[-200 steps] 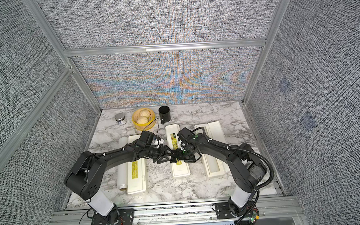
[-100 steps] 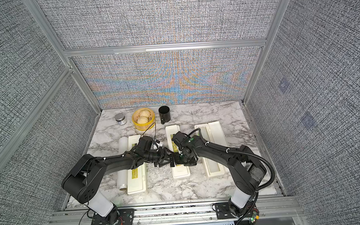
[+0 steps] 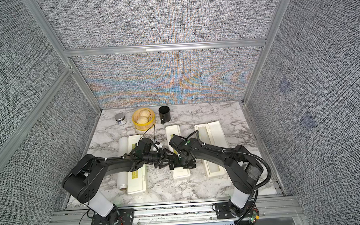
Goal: Put plastic wrap rolls into dispensers
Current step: Close the lid on the plastic wrap cutting box.
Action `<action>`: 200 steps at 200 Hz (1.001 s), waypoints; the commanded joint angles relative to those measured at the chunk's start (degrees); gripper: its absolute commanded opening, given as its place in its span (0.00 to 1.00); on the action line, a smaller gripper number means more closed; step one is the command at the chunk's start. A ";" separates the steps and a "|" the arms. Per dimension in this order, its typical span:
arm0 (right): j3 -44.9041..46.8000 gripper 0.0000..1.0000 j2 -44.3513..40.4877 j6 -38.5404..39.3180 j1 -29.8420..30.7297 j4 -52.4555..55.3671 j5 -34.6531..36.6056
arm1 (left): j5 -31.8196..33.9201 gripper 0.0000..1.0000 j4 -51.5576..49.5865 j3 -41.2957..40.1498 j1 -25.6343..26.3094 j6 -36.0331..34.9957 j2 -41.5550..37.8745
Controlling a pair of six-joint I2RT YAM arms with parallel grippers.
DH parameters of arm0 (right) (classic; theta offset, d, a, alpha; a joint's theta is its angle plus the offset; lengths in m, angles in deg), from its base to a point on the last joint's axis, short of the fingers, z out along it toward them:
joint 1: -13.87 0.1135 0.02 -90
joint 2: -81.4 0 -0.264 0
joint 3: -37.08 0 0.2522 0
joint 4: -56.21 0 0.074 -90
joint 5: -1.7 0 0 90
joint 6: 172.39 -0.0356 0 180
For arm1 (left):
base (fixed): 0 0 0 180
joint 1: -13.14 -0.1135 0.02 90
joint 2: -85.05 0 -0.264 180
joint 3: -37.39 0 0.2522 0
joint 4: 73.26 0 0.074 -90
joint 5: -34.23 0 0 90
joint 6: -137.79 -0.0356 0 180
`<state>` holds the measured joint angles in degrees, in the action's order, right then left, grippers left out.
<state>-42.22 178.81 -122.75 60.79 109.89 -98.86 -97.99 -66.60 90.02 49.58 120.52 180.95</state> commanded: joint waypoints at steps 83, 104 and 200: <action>-4.77 0.99 2.88 -2.16 3.56 6.30 7.11 | -0.17 0.66 -10.77 2.80 0.73 -4.09 1.62; -3.62 0.99 1.71 -3.52 3.48 1.59 1.19 | -0.79 0.68 -9.83 3.12 0.73 -4.02 1.27; -3.19 0.99 0.30 -1.54 2.76 0.22 -2.89 | -3.46 0.74 8.02 -1.25 1.61 6.63 3.10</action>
<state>-44.76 180.16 -125.13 63.37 114.79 -95.19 -100.87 -58.97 88.87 50.26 125.26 183.96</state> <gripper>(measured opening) 0.990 0.744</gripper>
